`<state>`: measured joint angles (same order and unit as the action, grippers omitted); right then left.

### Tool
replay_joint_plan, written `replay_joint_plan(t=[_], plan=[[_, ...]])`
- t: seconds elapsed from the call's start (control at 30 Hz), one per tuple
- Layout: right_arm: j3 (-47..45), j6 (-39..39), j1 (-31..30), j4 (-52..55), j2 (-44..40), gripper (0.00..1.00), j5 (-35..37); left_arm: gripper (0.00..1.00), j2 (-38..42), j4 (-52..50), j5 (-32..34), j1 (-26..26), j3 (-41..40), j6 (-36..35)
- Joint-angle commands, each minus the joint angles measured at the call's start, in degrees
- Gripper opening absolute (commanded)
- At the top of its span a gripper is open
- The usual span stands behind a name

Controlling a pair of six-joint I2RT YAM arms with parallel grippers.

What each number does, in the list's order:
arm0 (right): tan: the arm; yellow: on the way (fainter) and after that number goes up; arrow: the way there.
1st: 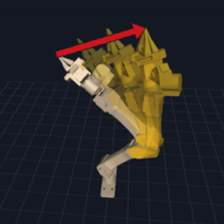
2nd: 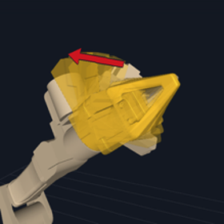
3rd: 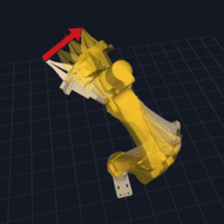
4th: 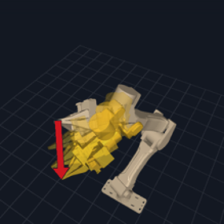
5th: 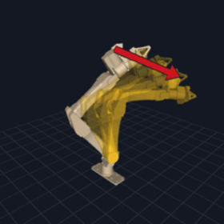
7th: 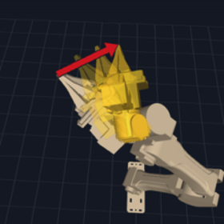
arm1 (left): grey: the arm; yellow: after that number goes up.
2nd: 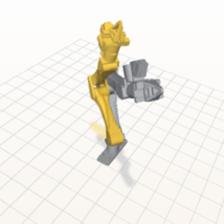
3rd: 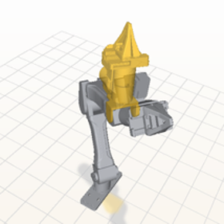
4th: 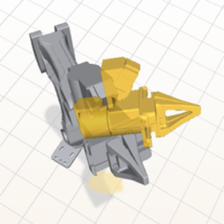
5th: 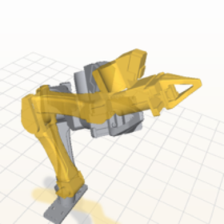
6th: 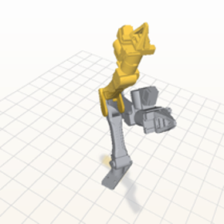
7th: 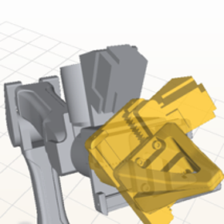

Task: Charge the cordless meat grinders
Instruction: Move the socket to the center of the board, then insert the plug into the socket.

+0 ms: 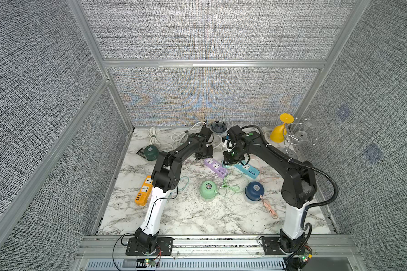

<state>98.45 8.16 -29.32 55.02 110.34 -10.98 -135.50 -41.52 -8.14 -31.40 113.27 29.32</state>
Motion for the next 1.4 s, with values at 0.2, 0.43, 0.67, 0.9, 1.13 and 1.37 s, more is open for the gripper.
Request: replay_joint_plan(t=[0.2,0.43,0.67,0.9,1.13,1.37], plan=[[-3.4,-2.1,0.1,0.2,-3.2,0.00,0.7,0.43,1.2,-0.4,-4.7,-2.9,-3.0,-8.4],[-4.7,-4.1,0.2,3.7,-2.8,0.00,-1.0,0.43,3.4,2.2,-9.9,-4.3,-6.3,-10.8],[-5.6,-4.2,0.0,6.5,-3.4,0.00,-2.8,0.43,6.6,10.0,-15.5,-4.8,-12.7,-5.5],[-5.1,-5.0,-0.8,8.6,-1.5,0.00,-3.9,0.66,9.9,6.0,-6.7,-2.9,-11.3,-1.5],[-3.1,-5.6,-1.0,11.3,1.4,0.00,-1.6,0.71,19.8,3.3,3.6,0.7,-15.5,0.5],[1.9,-6.6,-1.1,12.1,4.5,0.00,-0.1,0.71,25.3,4.4,3.3,1.0,-21.6,0.0]])
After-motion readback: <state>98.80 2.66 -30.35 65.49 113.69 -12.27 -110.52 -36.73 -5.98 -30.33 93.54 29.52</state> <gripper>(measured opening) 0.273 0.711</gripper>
